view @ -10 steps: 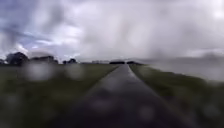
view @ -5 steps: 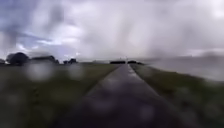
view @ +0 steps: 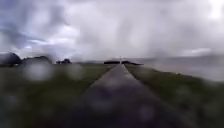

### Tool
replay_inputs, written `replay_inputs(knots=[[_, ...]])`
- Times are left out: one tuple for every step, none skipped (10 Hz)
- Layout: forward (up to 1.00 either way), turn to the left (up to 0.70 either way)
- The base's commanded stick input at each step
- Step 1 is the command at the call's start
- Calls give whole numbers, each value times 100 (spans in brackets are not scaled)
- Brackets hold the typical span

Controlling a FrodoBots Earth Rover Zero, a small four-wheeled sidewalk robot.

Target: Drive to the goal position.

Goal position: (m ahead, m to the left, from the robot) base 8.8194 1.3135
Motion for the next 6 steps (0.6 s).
replay_inputs(knots=[[70,0],[70,0],[70,0],[70,0],[70,0],[70,0]])
